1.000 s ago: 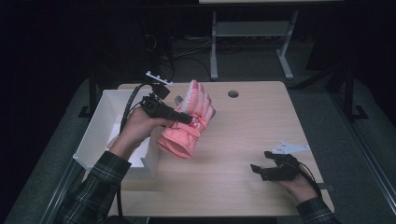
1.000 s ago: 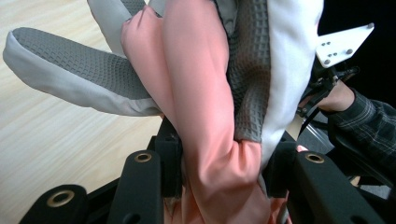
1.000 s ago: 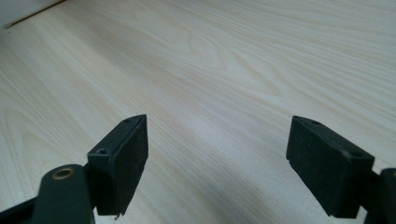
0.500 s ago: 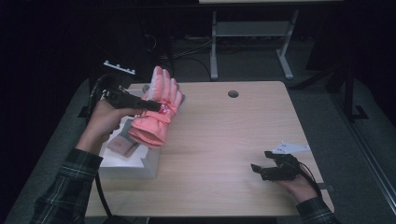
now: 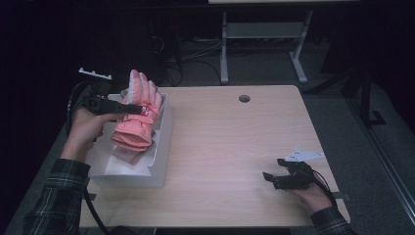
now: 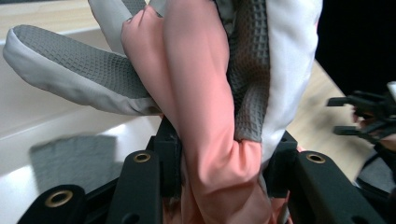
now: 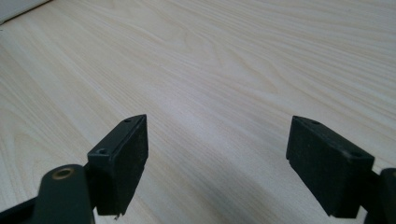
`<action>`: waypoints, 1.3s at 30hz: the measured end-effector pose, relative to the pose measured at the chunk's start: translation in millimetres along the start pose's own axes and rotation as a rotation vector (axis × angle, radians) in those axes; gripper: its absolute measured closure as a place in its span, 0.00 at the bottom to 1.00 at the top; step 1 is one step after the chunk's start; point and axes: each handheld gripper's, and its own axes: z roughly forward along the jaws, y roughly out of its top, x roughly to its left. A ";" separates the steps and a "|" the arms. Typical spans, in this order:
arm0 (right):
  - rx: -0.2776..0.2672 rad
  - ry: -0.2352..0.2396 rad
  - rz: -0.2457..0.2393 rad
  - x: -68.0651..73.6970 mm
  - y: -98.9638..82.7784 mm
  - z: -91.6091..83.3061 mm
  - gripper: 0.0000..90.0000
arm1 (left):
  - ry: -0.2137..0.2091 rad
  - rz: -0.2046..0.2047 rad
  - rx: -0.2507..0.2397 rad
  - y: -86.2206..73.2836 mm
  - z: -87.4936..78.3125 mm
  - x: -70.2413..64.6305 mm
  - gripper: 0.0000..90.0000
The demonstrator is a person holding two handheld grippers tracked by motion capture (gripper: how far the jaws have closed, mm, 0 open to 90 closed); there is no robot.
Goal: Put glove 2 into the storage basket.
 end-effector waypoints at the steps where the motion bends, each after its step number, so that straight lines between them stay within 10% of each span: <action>1: -0.001 0.001 0.000 -0.1 -0.1 0.0 0.23 | 0.006 -0.002 0.007 -1.3 1.9 2.8 0.65; 24: -0.006 -0.003 0.001 -1.4 -0.4 -0.9 0.23 | 0.046 -0.073 0.205 -52.7 89.2 51.7 0.63; 39: -0.008 -0.006 0.001 -0.5 0.4 -0.8 0.23 | 0.020 -0.106 0.205 -69.1 105.6 63.8 0.56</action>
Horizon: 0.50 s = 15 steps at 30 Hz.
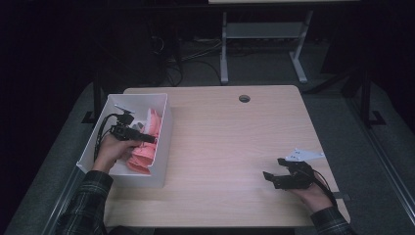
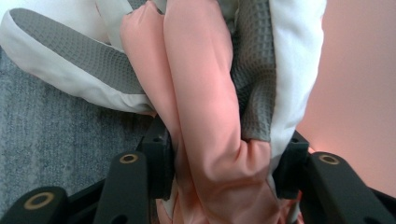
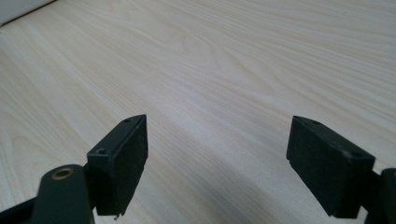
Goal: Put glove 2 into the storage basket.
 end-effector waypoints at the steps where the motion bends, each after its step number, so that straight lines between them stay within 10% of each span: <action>1: 0.001 -0.001 0.000 0.3 0.1 -0.1 0.23 | 0.003 0.002 -0.005 -1.0 0.0 0.8 0.54; 8: -0.003 0.001 -0.001 -0.7 -0.1 -0.2 0.23 | 0.030 -0.014 -0.025 0.6 -11.6 1.5 0.27; 15: -0.003 0.003 0.000 -0.7 0.0 -0.2 0.23 | 0.078 0.018 -0.086 11.5 -38.0 -10.1 0.20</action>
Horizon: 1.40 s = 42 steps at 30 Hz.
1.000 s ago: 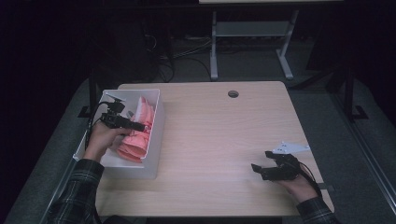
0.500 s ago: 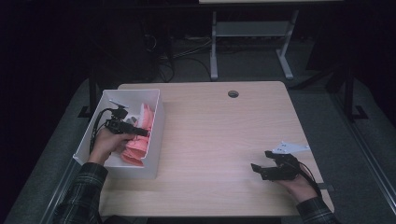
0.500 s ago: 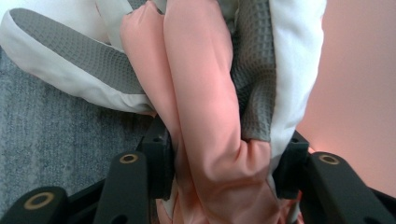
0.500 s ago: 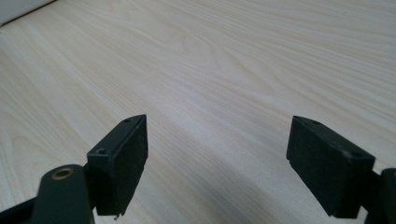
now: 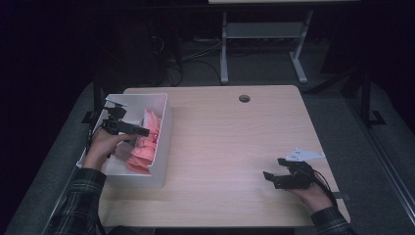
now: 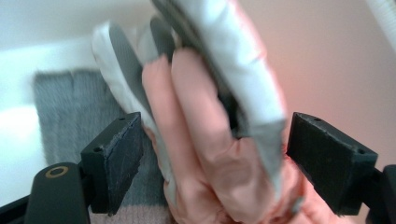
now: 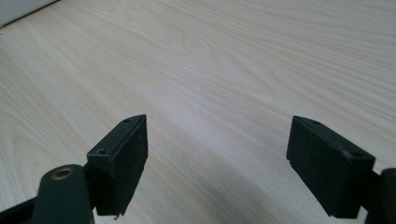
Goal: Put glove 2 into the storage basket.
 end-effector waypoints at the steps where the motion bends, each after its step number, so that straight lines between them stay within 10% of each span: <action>1: 0.000 0.000 0.000 0.2 0.1 0.1 0.23 | 0.002 0.005 -0.009 1.8 -3.0 -1.2 0.20; 19: -0.002 0.003 0.017 -3.2 -3.1 -3.0 0.22 | -0.010 0.176 -0.137 40.5 -42.5 -54.2 0.20; 42: -0.003 -0.002 0.005 -2.1 -2.4 -2.9 0.22 | -0.081 0.390 -0.194 34.9 -16.6 -146.9 0.19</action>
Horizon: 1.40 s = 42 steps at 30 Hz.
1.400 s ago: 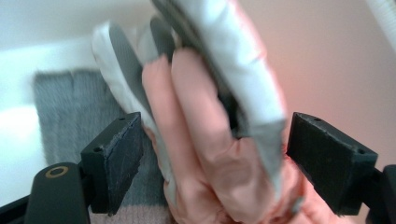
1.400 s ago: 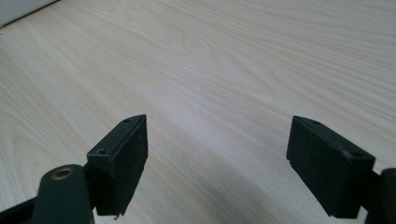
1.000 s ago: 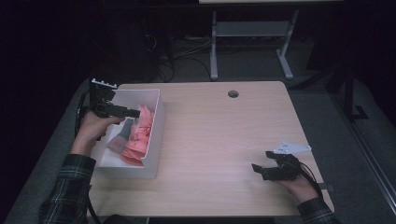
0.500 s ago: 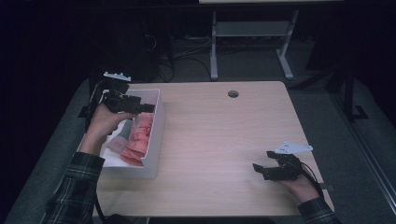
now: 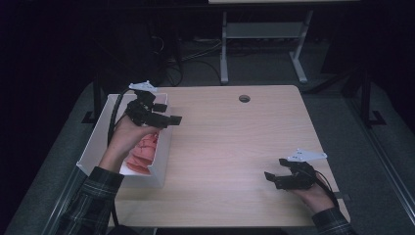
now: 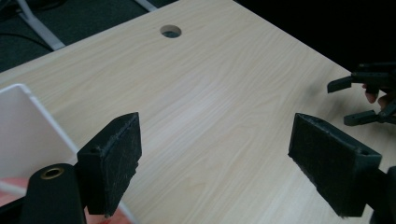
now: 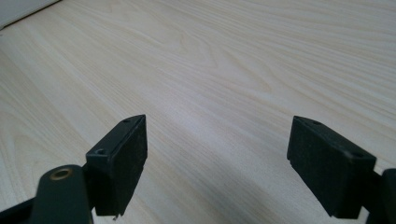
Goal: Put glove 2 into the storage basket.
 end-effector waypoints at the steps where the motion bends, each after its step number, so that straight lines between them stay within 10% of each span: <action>1: 0.002 0.000 0.005 0.2 0.0 0.1 0.22 | -0.002 0.003 0.003 -0.3 2.5 -3.0 0.19; 20: 0.002 -0.001 0.002 -0.2 -0.4 0.5 0.22 | -0.043 0.103 0.044 -6.8 46.4 -61.8 0.19; 42: 0.009 0.002 0.002 -0.2 -1.4 2.2 0.21 | -0.104 0.155 0.129 -46.8 110.6 -100.7 0.19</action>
